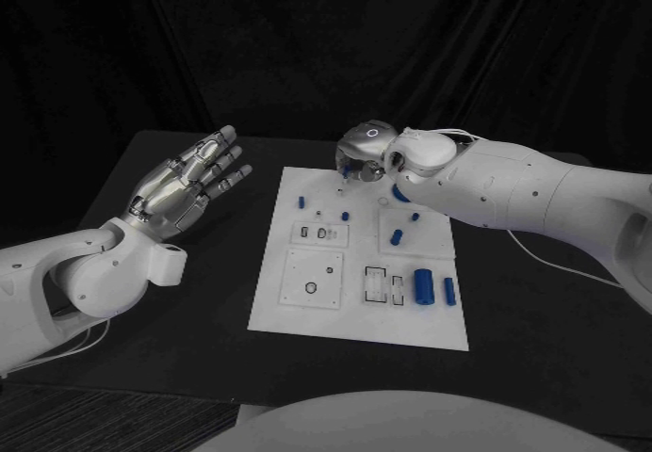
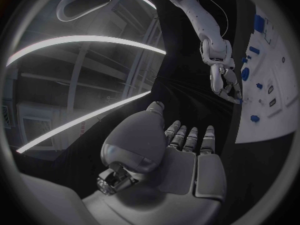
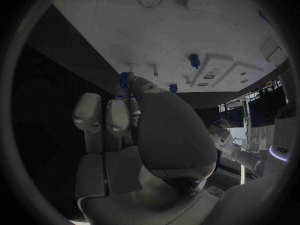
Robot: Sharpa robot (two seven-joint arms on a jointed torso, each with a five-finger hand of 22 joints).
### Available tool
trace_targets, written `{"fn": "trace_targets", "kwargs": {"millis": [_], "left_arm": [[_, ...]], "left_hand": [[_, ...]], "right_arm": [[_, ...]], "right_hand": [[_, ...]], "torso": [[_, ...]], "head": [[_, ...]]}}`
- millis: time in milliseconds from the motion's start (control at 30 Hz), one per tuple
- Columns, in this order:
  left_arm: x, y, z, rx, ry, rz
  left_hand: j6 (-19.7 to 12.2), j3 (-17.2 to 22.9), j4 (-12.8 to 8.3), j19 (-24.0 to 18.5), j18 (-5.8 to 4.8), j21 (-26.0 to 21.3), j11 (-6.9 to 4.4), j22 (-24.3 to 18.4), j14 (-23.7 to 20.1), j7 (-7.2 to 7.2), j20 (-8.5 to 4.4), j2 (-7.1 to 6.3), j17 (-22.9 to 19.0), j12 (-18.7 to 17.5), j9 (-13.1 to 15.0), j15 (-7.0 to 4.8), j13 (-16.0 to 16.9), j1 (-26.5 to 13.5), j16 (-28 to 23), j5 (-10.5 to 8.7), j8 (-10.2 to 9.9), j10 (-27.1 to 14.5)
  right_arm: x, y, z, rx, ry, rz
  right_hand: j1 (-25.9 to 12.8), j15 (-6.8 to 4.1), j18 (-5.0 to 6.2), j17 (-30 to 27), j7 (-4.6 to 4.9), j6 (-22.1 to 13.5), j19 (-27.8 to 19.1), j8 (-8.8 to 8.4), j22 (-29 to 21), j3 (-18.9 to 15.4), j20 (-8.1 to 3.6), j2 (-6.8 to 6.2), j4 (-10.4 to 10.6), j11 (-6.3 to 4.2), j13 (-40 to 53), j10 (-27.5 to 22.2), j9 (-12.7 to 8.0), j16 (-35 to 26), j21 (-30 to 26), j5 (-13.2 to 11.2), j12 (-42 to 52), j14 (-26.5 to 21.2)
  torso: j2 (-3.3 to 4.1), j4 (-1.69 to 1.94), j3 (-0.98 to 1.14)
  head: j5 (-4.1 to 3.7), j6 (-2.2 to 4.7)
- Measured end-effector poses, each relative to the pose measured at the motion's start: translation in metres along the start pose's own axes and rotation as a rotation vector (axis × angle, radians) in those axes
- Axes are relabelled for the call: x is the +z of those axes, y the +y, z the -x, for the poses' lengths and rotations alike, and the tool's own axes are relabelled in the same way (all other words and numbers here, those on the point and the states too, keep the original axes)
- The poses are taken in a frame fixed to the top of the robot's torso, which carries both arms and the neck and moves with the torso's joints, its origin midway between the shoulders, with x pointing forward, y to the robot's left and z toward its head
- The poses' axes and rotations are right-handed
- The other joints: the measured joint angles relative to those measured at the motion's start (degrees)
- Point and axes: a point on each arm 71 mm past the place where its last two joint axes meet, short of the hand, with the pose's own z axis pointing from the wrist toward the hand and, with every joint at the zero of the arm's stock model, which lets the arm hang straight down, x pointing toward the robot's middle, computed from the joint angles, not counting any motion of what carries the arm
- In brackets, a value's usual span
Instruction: Assemble the parts on the task board
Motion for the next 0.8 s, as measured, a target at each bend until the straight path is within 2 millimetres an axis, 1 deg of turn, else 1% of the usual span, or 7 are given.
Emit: {"fn": "trace_targets", "kwargs": {"millis": [167, 400, 433, 533, 733, 800], "left_arm": [[0.0009, 0.0006, -0.0003, -0.001, 0.003, 0.002], [0.0012, 0.0009, -0.0002, -0.002, 0.005, 0.005], [0.0012, 0.0009, -0.0001, -0.002, 0.005, 0.005], [0.0014, 0.0011, 0.0002, -0.002, 0.005, 0.007], [0.0021, 0.0017, -0.0004, -0.004, 0.008, 0.009], [0.0021, 0.0017, -0.0003, -0.004, 0.009, 0.009]], "left_hand": [[0.00, 0.00, 0.00, 0.00, 0.00, 0.00, 0.00, 0.00, 0.00, 0.00, 0.00, 0.00, -0.10, 0.00, 0.00, 0.00, 0.00, 0.00, 0.00, 0.00, 0.00, 0.00], [0.19, 0.00, 0.00, 0.00, 0.00, 0.00, 0.00, 0.00, 0.00, 0.20, 0.00, 0.00, -0.02, 0.00, 0.00, 0.00, 0.00, 0.00, 0.00, 0.00, 0.00, 0.00], [0.21, 0.00, 0.00, 0.00, 0.00, 0.00, 0.00, 0.00, 0.00, 0.20, 0.00, 0.00, -0.03, 0.00, 0.00, 0.00, 0.00, 0.00, 0.00, 0.00, 0.00, 0.00], [0.20, 0.00, 0.00, 0.00, 0.00, 0.00, 0.00, 0.00, 0.00, 0.20, 0.00, 0.00, -0.06, 0.00, 0.00, 0.00, 0.00, 0.00, 0.00, 0.00, 0.00, 0.00], [0.20, 0.00, 0.00, 0.00, 0.00, 0.00, 0.00, 0.00, 0.00, 0.20, 0.00, 0.00, -0.08, 0.00, 0.00, 0.00, 0.00, 0.00, 0.00, 0.00, 0.00, 0.00], [0.20, 0.00, 0.00, 0.00, 0.00, 0.00, 0.00, 0.00, 0.00, 0.20, 0.00, 0.00, 0.00, 0.00, 0.00, 0.00, 0.00, 0.00, 0.00, 0.00, 0.00, 0.00]], "right_arm": [[-0.0003, 0.0011, -0.0012, 0.002, 0.005, 0.002], [-0.0002, 0.0020, -0.0024, 0.004, 0.008, 0.002], [-0.0002, 0.0020, -0.0025, 0.004, 0.008, 0.002], [-0.0003, 0.0020, -0.0029, 0.005, 0.010, 0.002], [-0.0004, 0.0019, -0.0032, 0.005, 0.014, 0.001], [-0.0004, 0.0018, -0.0033, 0.006, 0.016, 0.000]], "right_hand": [[0.00, 0.00, 0.00, 0.00, 0.01, -0.01, 0.00, 0.00, 0.00, 0.00, 0.00, 0.00, 0.00, 0.01, 0.00, 0.02, 0.00, 0.00, 0.00, 0.00, -0.34, 0.00], [0.00, 0.00, 0.00, 0.00, 0.10, -0.10, 0.00, 0.00, 0.00, 0.01, 0.00, 0.00, 0.00, 0.09, 0.00, 0.09, 0.04, 0.00, 0.00, 0.06, -0.34, 0.00], [0.00, 0.00, -0.01, 0.00, 0.10, -0.10, 0.00, 0.00, 0.00, 0.49, 0.00, 0.00, -0.49, 0.10, -0.02, 0.09, 0.04, 0.00, 0.00, 0.06, -0.43, 0.00], [0.00, 0.00, 0.00, 0.00, 0.10, -0.11, 0.00, 0.00, 0.00, 0.55, 0.00, 0.00, -0.54, 0.10, -0.10, 0.09, 0.04, 0.00, 0.00, 0.05, -0.66, 0.00], [0.00, 0.00, 0.00, -0.09, 0.19, -0.20, 0.00, -0.01, -0.01, 0.55, 0.00, 0.00, -0.54, 0.10, -0.12, 0.09, 0.06, 0.00, 0.00, 0.05, -0.66, 0.00], [0.00, 0.00, 0.00, -0.12, 0.08, -0.32, 0.00, -0.01, -0.01, 0.55, 0.00, 0.00, -0.55, 0.10, -0.12, 0.10, 0.07, 0.00, 0.00, 0.05, -0.67, 0.00]], "torso": [[-0.05, -0.01, -0.01], [-0.07, -0.10, 0.03], [-0.07, -0.11, 0.03], [-0.07, -0.13, 0.03], [-0.08, -0.07, 0.03], [-0.08, -0.04, 0.03]], "head": [[-0.08, 0.00], [0.12, 0.00], [0.16, 0.00], [0.18, 0.00], [0.00, 0.00], [-0.03, 0.00]]}}
